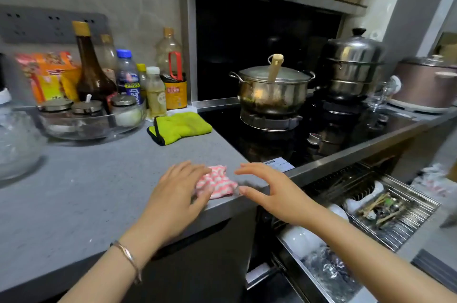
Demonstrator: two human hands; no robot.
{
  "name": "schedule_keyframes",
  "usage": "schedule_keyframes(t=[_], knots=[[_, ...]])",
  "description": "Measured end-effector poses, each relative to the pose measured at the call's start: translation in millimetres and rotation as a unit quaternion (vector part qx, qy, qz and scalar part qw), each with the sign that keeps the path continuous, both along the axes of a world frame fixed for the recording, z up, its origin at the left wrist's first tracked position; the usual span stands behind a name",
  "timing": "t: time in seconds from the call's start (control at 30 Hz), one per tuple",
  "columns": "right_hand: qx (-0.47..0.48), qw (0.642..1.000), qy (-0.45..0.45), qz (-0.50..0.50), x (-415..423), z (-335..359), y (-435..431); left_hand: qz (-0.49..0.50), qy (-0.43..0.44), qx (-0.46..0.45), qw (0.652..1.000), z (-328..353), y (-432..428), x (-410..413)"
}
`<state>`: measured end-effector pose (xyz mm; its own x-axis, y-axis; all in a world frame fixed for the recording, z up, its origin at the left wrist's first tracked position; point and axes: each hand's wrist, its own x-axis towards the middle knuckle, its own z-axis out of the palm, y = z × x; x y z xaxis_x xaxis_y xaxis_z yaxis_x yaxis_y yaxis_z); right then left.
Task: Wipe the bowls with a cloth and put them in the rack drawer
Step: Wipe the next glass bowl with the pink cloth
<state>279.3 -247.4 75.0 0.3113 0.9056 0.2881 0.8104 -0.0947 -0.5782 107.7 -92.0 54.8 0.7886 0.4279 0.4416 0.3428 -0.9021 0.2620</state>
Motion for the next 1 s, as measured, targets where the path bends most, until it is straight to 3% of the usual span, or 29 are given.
schedule_keyframes(t=[0.27, 0.5, 0.57, 0.67, 0.8, 0.87, 1.0], knots=[[-0.104, 0.991, -0.080, 0.016, -4, 1, 38, -0.013, 0.030, -0.028, 0.999, 2, 16, -17], [-0.064, 0.994, -0.090, -0.013, 2, 1, 52, -0.015, 0.040, -0.062, 0.997, 8, 12, -13], [-0.029, 0.998, -0.052, -0.002, -2, 13, 60, -0.009, 0.013, -0.081, 0.997, 16, 13, -12], [0.032, 0.997, 0.060, 0.020, -17, 42, 72, -0.008, -0.078, -0.216, 0.973, 28, 19, -16], [0.033, 0.980, 0.179, 0.075, -43, 79, 87, -0.018, -0.257, -0.426, 0.867, 57, 30, -40], [0.022, 0.970, 0.219, 0.105, -57, 92, 95, -0.019, -0.295, -0.450, 0.843, 74, 35, -62], [-0.025, 0.937, 0.291, 0.192, -86, 105, 110, -0.016, -0.311, -0.398, 0.863, 99, 45, -107]])
